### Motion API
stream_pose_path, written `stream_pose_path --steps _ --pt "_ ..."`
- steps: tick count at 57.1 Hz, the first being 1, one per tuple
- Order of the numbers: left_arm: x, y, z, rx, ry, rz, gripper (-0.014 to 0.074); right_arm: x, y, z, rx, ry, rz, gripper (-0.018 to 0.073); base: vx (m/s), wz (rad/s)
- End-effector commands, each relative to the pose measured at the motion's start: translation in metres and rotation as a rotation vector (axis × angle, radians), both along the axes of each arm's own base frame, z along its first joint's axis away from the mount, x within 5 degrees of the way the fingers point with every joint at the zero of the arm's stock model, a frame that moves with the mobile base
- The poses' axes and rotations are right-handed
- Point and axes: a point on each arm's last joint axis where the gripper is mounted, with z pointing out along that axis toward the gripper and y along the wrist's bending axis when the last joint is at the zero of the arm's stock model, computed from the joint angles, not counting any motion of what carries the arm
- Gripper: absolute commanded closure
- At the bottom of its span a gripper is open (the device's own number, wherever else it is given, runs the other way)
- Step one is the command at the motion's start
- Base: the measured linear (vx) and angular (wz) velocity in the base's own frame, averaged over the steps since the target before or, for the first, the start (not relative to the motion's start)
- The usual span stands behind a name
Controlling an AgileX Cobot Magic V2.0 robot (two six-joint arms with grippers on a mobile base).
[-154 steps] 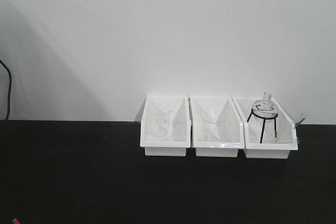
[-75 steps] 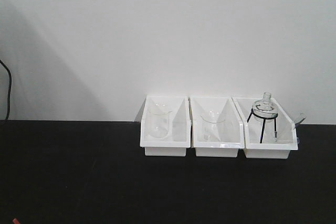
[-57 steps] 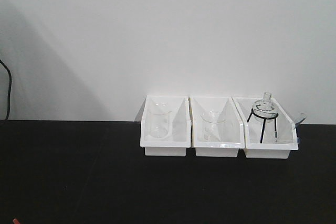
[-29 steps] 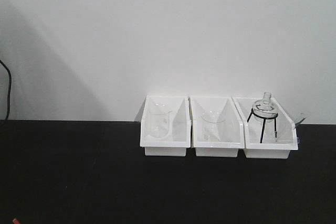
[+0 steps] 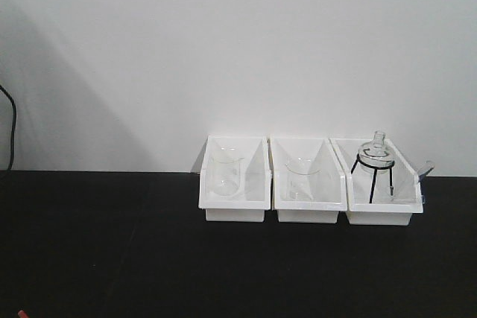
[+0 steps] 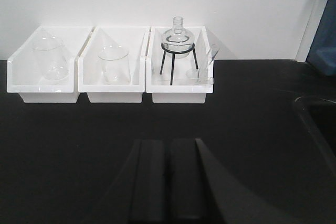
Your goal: Sort red and green spoons into left cabinet
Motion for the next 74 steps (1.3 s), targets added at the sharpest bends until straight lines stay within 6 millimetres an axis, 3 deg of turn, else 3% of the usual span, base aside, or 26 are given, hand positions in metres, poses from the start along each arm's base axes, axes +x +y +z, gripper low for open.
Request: stream_pose_path --steps 1,11,20,31,39,59,74 --pt "0.001 0.0 0.022 0.004 -0.138 0.001 0.0346 0.001 0.0 0.016 0.003 -0.095 0.002 0.0302 0.0 0.0" --pt "0.001 0.0 0.022 0.0 -0.142 0.002 0.0197 0.001 0.003 0.015 0.069 -0.081 0.014 0.0014 0.0 0.0" --pt "0.001 0.0 0.022 -0.049 -0.14 0.012 0.0134 0.002 0.008 0.009 0.126 -0.009 0.056 -0.0118 0.0 0.0" --pt "0.0 0.0 0.021 -0.114 -0.134 0.025 0.0136 0.015 0.021 -0.013 0.09 0.199 0.222 -0.0077 0.0 0.0" --pt "0.0 0.0 0.019 -0.119 -0.11 0.026 0.0136 0.037 0.027 -0.029 0.128 0.307 0.271 -0.0017 0.0 0.0" --pt "0.0 0.0 0.018 -0.12 -0.093 0.027 0.0136 0.093 0.026 -0.09 0.175 0.586 0.244 -0.0002 0.0 0.0" --pt "0.0 0.0 0.018 -0.119 -0.092 0.027 0.0136 0.106 0.023 -0.145 0.2 0.707 0.179 -0.0002 0.0 0.0"
